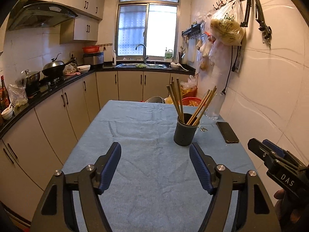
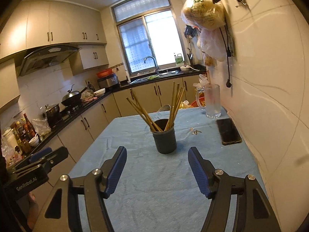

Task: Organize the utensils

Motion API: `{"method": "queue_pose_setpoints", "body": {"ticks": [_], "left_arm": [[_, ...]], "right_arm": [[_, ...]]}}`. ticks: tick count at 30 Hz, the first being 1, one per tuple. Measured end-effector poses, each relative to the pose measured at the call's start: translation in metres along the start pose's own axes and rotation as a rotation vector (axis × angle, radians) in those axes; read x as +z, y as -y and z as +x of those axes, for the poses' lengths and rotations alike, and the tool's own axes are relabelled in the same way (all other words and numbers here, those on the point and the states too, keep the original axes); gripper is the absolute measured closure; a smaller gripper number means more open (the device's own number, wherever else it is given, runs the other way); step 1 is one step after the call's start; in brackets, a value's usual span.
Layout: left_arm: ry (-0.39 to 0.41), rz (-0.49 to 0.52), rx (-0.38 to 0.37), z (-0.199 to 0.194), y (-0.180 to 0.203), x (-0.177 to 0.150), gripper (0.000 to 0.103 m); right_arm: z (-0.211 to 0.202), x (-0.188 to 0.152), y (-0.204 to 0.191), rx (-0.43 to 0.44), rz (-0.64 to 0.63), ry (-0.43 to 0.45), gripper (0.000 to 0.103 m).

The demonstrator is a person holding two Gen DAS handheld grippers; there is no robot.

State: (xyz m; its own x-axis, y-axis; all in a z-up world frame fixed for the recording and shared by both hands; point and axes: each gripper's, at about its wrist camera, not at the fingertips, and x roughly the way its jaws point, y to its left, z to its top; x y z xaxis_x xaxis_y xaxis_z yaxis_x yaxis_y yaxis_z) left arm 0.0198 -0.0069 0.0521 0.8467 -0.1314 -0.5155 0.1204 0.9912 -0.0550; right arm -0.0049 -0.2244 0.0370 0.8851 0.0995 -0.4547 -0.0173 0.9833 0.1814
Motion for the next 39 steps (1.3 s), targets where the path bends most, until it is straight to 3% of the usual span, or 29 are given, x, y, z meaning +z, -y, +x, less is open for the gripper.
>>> {"method": "queue_pose_setpoints", "body": {"ticks": [39], "left_arm": [[0.001,0.004,0.063,-0.012,-0.005,-0.006,0.028]], "right_arm": [[-0.02,0.003,-0.008,-0.015,0.01,0.064,0.033]]}}
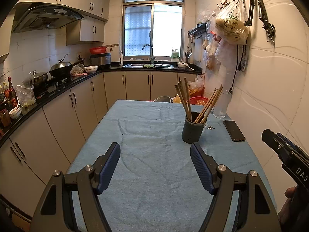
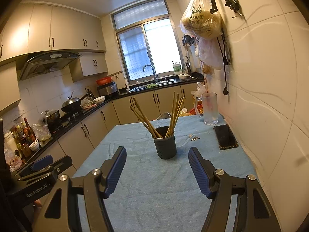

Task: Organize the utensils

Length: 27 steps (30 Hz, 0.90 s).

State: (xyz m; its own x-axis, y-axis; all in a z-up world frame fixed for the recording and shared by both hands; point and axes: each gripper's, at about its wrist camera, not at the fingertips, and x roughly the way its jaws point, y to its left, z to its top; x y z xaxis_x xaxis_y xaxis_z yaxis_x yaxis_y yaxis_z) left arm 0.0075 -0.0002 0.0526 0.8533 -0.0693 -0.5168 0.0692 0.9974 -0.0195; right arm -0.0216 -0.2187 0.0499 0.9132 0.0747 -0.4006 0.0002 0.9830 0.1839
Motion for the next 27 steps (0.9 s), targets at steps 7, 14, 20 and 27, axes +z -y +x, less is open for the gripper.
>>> {"method": "queue_pose_setpoints", "body": {"ticks": [7,14,20,27], "left_arm": [[0.0,-0.005,0.003,0.0003,-0.0031,0.0002,0.028],[0.0,-0.004,0.002,-0.0005,-0.0046,0.0006,0.027],[0.012,-0.01,0.01,-0.0026,-0.0055,0.0011,0.022],[0.009,-0.012,0.019,-0.0022,-0.0051,0.0001,0.02]], "right_arm": [[0.0006,0.001,-0.0007,0.003,-0.003,0.002,0.033],[0.0018,0.0034,-0.0031,-0.006,-0.015,0.003,0.031],[0.0017,0.0009,-0.0059,-0.018,-0.032,0.001,0.03],[0.0038,-0.0021,-0.0028,0.025,-0.016,-0.012,0.024]]}}
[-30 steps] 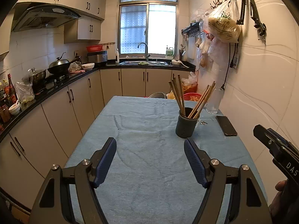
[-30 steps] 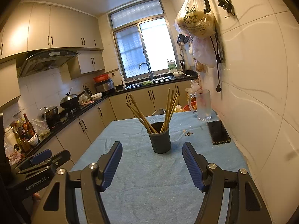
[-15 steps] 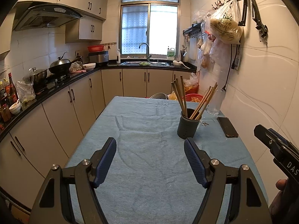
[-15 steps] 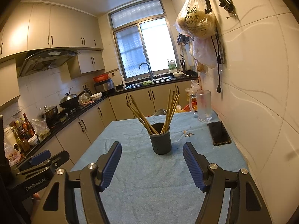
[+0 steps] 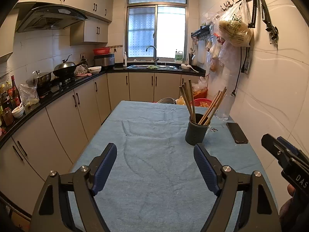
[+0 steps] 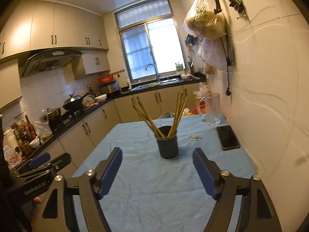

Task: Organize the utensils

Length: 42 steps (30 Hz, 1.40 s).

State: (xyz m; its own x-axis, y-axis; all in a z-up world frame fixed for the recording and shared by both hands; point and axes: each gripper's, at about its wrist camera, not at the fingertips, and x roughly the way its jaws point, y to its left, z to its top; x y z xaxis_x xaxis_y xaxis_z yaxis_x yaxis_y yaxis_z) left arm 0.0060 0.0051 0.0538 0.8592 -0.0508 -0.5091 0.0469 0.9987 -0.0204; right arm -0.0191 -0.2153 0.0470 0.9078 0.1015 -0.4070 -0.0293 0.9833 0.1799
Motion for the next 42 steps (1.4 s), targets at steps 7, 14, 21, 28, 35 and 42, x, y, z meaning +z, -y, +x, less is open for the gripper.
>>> {"method": "queue_pose_setpoints", "body": {"ticks": [7,14,21,28,35,42], "left_arm": [[0.001,0.002,0.01,0.0,0.001,-0.002,0.018],[-0.003,-0.013,-0.002,-0.001,-0.001,0.0,0.012],[0.012,-0.03,0.018,-0.003,-0.009,0.002,0.011],[0.002,-0.019,0.018,-0.002,-0.009,0.0,0.011],[0.012,-0.006,0.014,-0.004,-0.008,0.002,0.011],[0.027,-0.002,0.025,-0.004,-0.007,0.005,0.011]], "right_arm": [[0.001,-0.002,0.003,-0.025,0.016,0.0,0.02],[0.0,-0.003,-0.001,-0.054,-0.005,0.005,0.018],[-0.003,-0.002,-0.002,-0.053,-0.004,0.025,0.017],[-0.001,-0.002,-0.005,-0.053,-0.01,0.015,0.017],[-0.002,0.002,-0.007,-0.068,-0.025,0.026,0.017],[-0.001,0.007,-0.008,-0.081,-0.033,0.036,0.017]]}}
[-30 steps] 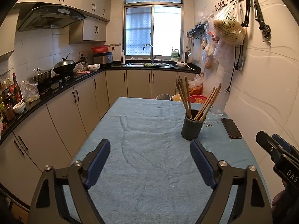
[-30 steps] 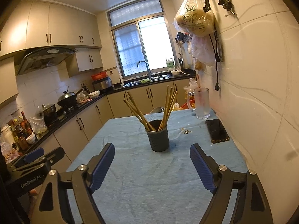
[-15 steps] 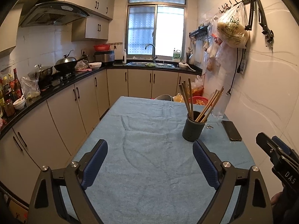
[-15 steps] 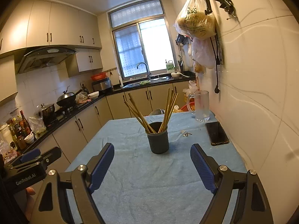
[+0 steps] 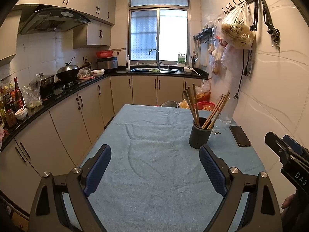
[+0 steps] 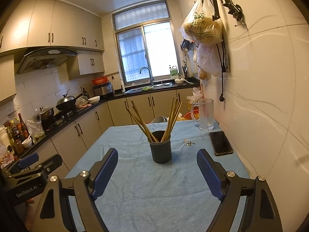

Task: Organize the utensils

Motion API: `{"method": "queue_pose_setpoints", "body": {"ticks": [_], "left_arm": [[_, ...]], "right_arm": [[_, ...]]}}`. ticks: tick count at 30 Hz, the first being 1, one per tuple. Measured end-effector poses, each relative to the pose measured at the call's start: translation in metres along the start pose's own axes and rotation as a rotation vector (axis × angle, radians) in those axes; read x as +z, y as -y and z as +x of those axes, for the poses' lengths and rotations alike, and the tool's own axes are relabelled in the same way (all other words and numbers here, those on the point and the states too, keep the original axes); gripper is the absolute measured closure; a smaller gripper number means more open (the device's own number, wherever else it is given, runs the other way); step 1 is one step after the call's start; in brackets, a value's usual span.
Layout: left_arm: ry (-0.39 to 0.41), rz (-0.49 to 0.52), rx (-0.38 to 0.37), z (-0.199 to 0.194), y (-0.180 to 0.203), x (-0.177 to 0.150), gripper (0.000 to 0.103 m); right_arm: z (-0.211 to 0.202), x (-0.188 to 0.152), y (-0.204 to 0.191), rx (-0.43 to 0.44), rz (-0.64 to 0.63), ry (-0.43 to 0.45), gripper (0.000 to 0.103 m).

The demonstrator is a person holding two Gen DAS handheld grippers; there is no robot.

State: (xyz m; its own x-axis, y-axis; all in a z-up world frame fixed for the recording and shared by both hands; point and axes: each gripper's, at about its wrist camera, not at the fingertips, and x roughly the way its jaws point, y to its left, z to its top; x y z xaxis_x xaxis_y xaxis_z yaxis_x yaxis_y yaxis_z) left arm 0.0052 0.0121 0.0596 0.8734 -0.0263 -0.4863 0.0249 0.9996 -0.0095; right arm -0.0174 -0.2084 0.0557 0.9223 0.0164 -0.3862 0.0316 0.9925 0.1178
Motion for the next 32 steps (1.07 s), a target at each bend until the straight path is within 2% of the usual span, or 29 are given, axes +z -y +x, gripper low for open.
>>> {"method": "queue_pose_setpoints", "body": {"ticks": [10,15,25,32], "left_arm": [[0.01,0.034,0.022,0.002,0.002,0.002,0.011],[0.01,0.006,0.01,0.003,-0.006,0.002,0.01],[-0.007,0.02,0.017,0.02,0.0,0.002,0.01],[0.018,0.055,0.026,0.031,0.008,0.001,0.01]], "right_arm": [[0.0,0.001,-0.005,-0.017,-0.015,0.019,0.017],[0.004,0.0,-0.008,-0.019,-0.028,0.015,0.017],[0.021,-0.003,-0.011,-0.023,-0.048,-0.007,0.017],[0.037,-0.006,-0.008,-0.021,-0.041,-0.03,0.017]]}}
